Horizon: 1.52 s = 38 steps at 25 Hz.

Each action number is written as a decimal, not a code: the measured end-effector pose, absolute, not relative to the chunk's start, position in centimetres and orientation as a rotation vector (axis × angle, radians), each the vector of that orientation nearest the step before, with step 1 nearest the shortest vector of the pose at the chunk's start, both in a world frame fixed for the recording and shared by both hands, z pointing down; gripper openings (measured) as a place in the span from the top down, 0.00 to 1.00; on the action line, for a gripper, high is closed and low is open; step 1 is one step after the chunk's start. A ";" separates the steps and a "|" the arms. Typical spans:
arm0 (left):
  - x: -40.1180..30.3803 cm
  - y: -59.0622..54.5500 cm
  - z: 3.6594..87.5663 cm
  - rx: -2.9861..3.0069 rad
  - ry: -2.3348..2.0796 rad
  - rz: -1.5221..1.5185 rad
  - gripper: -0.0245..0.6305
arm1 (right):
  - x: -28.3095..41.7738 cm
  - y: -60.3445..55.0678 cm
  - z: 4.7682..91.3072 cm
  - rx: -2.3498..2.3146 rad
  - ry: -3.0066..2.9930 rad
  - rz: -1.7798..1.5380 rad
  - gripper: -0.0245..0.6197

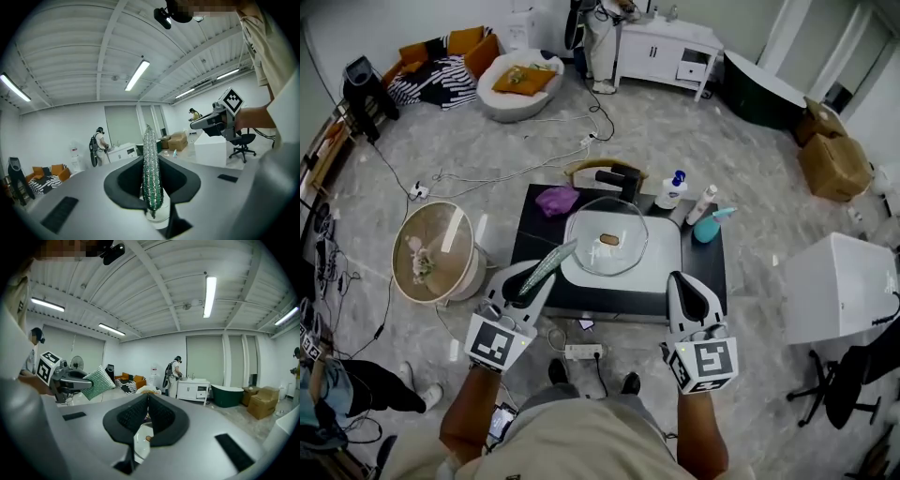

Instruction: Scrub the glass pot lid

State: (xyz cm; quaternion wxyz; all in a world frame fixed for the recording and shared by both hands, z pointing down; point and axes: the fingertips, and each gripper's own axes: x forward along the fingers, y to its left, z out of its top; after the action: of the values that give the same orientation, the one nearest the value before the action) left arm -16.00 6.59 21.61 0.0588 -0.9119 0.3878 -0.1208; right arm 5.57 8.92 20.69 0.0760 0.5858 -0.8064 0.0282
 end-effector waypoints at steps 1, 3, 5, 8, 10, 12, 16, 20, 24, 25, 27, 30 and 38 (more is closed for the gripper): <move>-16.3 6.1 21.6 -2.776 1.151 -0.361 0.83 | 5.0 8.8 20.7 1.773 -2.404 0.081 0.92; -16.8 5.3 21.6 -2.786 1.098 -0.339 0.83 | 3.8 8.5 20.6 1.797 -2.380 0.074 0.92; -17.5 4.6 21.7 -2.761 1.035 -0.316 0.83 | 2.7 8.4 20.5 1.818 -2.359 0.068 0.92; -18.5 3.9 21.9 -2.770 0.987 -0.296 0.83 | 1.3 8.3 20.1 1.853 -2.326 0.058 0.92; -19.1 3.5 21.9 -2.793 0.969 -0.286 0.83 | 0.6 8.3 19.8 1.871 -2.304 0.046 0.92; -19.8 3.1 22.0 -2.823 0.963 -0.276 0.83 | -0.2 8.2 19.6 1.886 -2.284 0.033 0.92; -21.0 2.2 22.1 -2.811 0.934 -0.254 0.83 | -1.7 7.8 19.1 1.884 -2.264 0.014 0.92; -21.6 1.1 22.4 -2.819 0.952 -0.248 0.83 | -2.6 6.3 19.3 1.851 -2.274 0.002 0.92; -21.3 -0.5 23.2 -2.818 0.982 -0.267 0.83 | -2.5 3.6 19.9 1.804 -2.313 0.004 0.92; -21.1 -0.9 23.4 -2.814 0.992 -0.276 0.83 | -2.4 2.8 20.1 1.787 -2.328 0.006 0.92; -20.6 -2.0 23.8 -2.800 1.017 -0.300 0.83 | -2.2 1.1 20.7 1.747 -2.363 0.012 0.92; -19.8 -3.8 24.6 -2.766 1.081 -0.350 0.83 | -1.7 -1.6 21.9 1.671 -2.415 0.032 0.92; -15.8 -9.7 28.3 -2.752 1.197 -0.485 0.83 | 2.5 -9.3 24.3 1.567 -2.451 0.092 0.92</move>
State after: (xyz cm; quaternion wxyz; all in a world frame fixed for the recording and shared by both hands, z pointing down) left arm -15.77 -9.71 28.32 0.0508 -0.9040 0.3934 -0.1594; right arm 2.52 -9.32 24.33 0.1153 0.5349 -0.8364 0.0314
